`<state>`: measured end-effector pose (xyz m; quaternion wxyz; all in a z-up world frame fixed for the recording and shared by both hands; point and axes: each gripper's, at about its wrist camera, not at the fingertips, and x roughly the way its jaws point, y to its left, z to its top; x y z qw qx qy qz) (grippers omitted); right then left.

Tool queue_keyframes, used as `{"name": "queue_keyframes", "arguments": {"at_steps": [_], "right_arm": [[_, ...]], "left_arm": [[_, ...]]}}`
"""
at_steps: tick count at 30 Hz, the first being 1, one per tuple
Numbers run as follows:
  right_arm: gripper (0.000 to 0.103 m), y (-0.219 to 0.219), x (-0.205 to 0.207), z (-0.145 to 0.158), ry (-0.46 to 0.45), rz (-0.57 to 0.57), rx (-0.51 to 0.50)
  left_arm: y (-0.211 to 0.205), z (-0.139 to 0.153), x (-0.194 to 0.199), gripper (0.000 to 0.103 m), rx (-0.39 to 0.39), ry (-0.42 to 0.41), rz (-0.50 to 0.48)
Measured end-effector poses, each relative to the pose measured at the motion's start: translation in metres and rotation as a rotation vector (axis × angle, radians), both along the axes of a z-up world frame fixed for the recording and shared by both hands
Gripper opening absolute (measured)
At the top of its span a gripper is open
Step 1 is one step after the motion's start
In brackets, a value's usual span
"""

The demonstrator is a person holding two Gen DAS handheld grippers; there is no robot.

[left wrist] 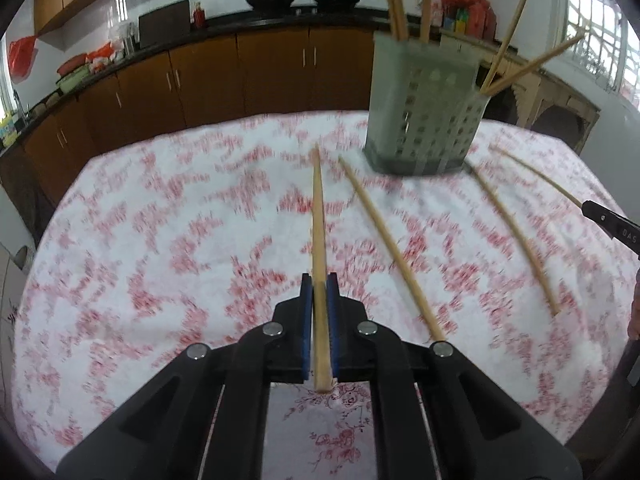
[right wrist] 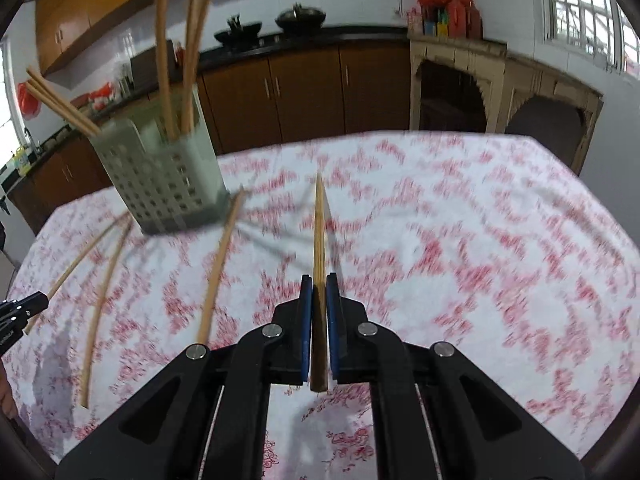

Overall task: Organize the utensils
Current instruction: 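Lift both held chopsticks upright above the green holder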

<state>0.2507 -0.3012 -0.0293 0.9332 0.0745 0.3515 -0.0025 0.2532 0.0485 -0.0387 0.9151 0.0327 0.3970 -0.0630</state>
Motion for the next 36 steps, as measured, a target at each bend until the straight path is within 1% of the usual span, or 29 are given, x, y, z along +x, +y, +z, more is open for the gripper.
{"name": "queue_keyframes", "arguments": {"at_steps": [4, 6, 9, 16, 21, 26, 33, 36], "right_arm": [[0.008, -0.002, -0.008, 0.025, -0.065, 0.003, -0.007], [0.008, -0.002, -0.009, 0.033, -0.091, 0.004, -0.009], [0.008, -0.002, -0.010, 0.044, -0.125, 0.005, -0.007], [0.008, 0.001, -0.019, 0.076, -0.222, 0.025, 0.001], [0.008, 0.003, -0.023, 0.095, -0.285, 0.039, 0.007], [0.008, 0.005, -0.023, 0.108, -0.325, 0.042, 0.017], [0.008, 0.007, -0.024, 0.113, -0.342, 0.046, 0.018], [0.008, 0.008, -0.024, 0.124, -0.351, 0.058, 0.028]], "left_arm": [[0.002, 0.023, -0.008, 0.008, -0.003, -0.049, -0.018], [0.003, 0.033, -0.011, 0.008, -0.006, -0.071, -0.021], [0.006, 0.049, -0.014, 0.008, -0.023, -0.107, -0.019], [0.012, 0.093, -0.023, 0.008, -0.088, -0.233, -0.009], [0.010, 0.122, -0.028, 0.008, -0.113, -0.306, -0.013], [0.006, 0.136, -0.027, 0.007, -0.121, -0.332, -0.014], [0.003, 0.139, -0.025, 0.007, -0.119, -0.336, -0.009], [0.001, 0.147, -0.026, 0.007, -0.128, -0.344, -0.016]]}}
